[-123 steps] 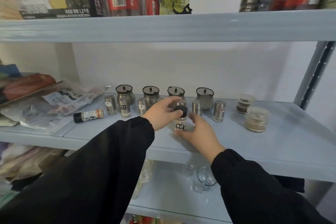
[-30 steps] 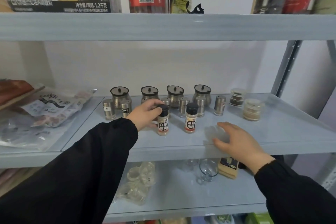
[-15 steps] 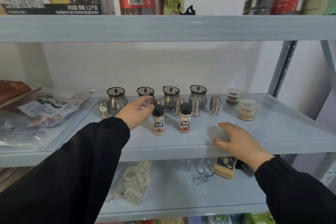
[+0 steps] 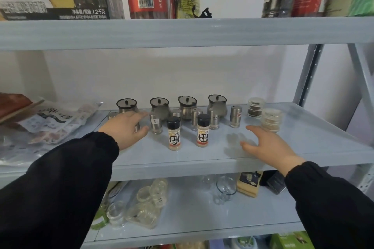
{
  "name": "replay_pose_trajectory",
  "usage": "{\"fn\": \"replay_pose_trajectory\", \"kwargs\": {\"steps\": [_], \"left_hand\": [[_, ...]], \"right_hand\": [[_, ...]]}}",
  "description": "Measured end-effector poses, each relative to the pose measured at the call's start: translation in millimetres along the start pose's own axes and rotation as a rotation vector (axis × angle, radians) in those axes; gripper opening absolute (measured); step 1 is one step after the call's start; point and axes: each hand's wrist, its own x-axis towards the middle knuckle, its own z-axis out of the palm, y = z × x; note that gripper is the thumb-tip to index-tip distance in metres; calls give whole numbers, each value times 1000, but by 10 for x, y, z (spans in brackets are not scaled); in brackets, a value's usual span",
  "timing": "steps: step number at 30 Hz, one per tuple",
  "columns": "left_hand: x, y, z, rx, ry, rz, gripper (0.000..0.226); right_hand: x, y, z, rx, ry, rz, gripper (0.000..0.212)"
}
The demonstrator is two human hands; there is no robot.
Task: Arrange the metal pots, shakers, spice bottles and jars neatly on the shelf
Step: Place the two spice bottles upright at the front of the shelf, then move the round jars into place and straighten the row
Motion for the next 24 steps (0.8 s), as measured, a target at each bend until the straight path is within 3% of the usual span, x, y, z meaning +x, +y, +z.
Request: {"fn": "replay_pose_trajectory", "kwargs": {"steps": [4,10,15,18,24], "left_hand": [[-18,113,-42,-33,27,-20,64],[132,630,-186,-56,125,5,58],[247,1164,-231,-90,154,72,54],[262,1406,-192,-80,158,82,55],[204,1631,-171,-79,161,64,57]], "right_hand": [[-14,154,-94,20,16,23,70],[161,683,-480,115,290,73,72],[562,1020,-586,127,67,133,96],[775,1067,-512,31,-70,62,81],[811,1115,-424,257,-42,-16,59]]}}
